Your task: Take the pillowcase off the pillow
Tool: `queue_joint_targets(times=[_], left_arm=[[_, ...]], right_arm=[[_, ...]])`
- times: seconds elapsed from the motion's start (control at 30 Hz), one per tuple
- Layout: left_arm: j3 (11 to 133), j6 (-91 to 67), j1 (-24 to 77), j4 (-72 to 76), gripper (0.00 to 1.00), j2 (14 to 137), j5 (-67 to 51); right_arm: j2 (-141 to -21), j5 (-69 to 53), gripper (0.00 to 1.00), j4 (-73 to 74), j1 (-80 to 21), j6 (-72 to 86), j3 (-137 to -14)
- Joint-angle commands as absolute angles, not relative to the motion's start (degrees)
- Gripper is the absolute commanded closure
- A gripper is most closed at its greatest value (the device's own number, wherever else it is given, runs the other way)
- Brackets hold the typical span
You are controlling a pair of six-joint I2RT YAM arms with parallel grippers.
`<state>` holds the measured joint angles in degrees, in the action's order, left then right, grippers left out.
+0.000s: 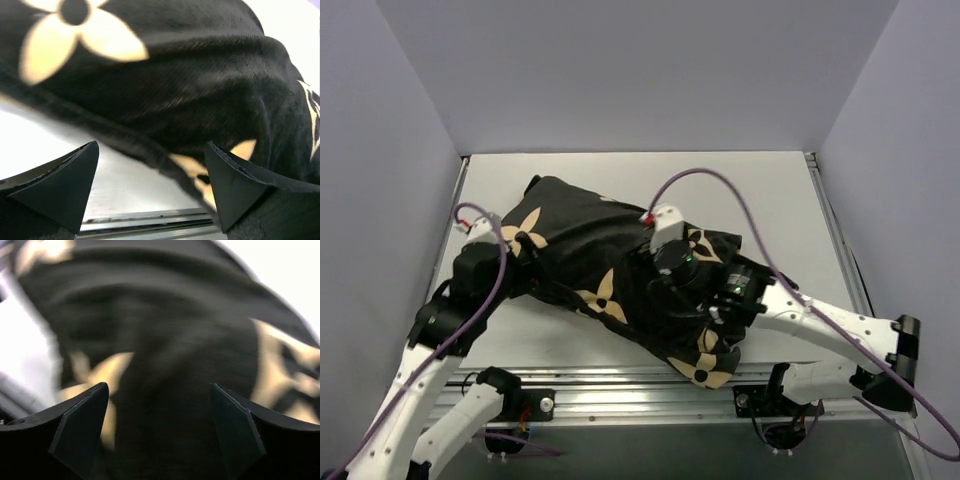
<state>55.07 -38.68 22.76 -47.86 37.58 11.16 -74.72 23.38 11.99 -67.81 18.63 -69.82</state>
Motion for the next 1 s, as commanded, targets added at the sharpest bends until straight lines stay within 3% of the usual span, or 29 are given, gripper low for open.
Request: queue_joint_targets(times=[0.0, 0.1, 0.27, 0.3, 0.43, 0.57, 0.63, 0.83, 0.97], left_arm=[[54.1, -38.3, 22.9, -36.3, 0.04, 44.8, 2.8], [49.0, -45.5, 23.5, -30.6, 0.00, 48.9, 4.7], [34.3, -56.9, 23.3, -25.5, 0.19, 46.4, 7.1], [32.7, -59.1, 23.2, -25.2, 0.27, 45.7, 8.3], [29.3, -59.2, 19.4, -20.3, 0.40, 44.4, 10.9], [37.5, -52.5, 8.0, -18.5, 0.40, 51.7, 4.5], [47.5, -47.7, 4.8, -20.3, 0.34, 56.7, 1.9], [65.0, -38.2, 6.5, -27.6, 0.25, 58.8, -5.1], [65.1, -32.4, 14.2, -27.8, 0.20, 54.4, -0.6]], right_arm=[[-67.0, 26.2, 0.23, 14.7, -58.8, 26.7, -62.4], [-61.4, 21.7, 0.23, 13.2, -53.6, 28.1, -55.7], [-58.6, 14.7, 0.24, 7.7, -49.9, 29.7, -48.4], [-59.1, 13.5, 0.24, 6.3, -49.8, 29.6, -46.9], [-66.8, 4.8, 0.24, -5.2, -49.7, 28.5, -46.0], [-77.1, 2.3, 0.25, -13.1, -48.6, 25.6, -49.8], [-82.7, 0.8, 0.25, -14.9, -48.0, 24.4, -54.6], [-86.8, -0.5, 0.24, -9.3, -47.6, 20.3, -67.7], [-80.9, 5.4, 0.23, -5.7, -47.6, 20.9, -66.5]])
